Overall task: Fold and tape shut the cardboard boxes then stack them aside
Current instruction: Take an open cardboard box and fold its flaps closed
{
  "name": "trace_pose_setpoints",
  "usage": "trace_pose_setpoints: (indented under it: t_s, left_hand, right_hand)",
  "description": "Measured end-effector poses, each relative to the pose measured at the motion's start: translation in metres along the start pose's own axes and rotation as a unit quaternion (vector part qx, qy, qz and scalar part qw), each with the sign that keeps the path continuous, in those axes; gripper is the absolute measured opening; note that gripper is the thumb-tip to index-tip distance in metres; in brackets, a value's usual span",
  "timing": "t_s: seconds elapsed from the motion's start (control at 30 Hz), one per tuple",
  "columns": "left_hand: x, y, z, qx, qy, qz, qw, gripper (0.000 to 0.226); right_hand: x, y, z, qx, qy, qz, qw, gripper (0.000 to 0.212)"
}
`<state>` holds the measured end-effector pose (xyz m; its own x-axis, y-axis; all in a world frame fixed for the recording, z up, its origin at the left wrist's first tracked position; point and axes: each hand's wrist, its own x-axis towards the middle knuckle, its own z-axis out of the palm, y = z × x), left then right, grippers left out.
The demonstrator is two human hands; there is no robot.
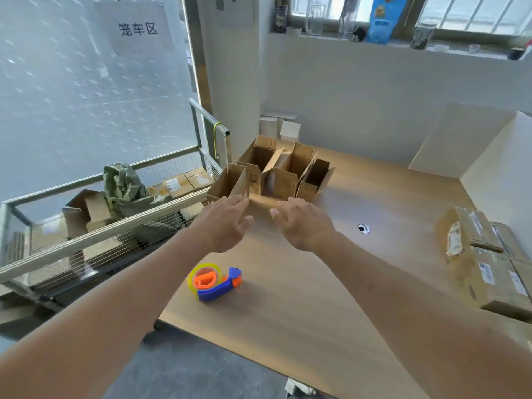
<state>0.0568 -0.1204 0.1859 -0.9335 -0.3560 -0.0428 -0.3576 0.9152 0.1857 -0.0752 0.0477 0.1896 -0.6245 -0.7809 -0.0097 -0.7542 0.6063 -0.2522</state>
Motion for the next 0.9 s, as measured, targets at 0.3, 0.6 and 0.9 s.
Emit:
trace_pose_setpoints:
  t_s: [0.3,0.6,0.9]
  left_hand:
    - [0.054,-0.106,0.018,-0.013,-0.012,-0.033,0.999,0.056]
    - [0.152,-0.197,0.059,-0.018,-0.073,-0.048,0.996,0.056]
    - [0.228,-0.254,0.083,-0.038,-0.116,0.0,0.993,0.055]
  right_hand:
    - [0.107,-0.051,0.057,0.019,-0.046,-0.01,0.999,0.053]
    - [0.218,-0.07,0.125,0.077,-0.093,0.034,0.992,0.046]
    - [0.285,-0.093,0.171,0.099,-0.117,0.136,0.979,0.046]
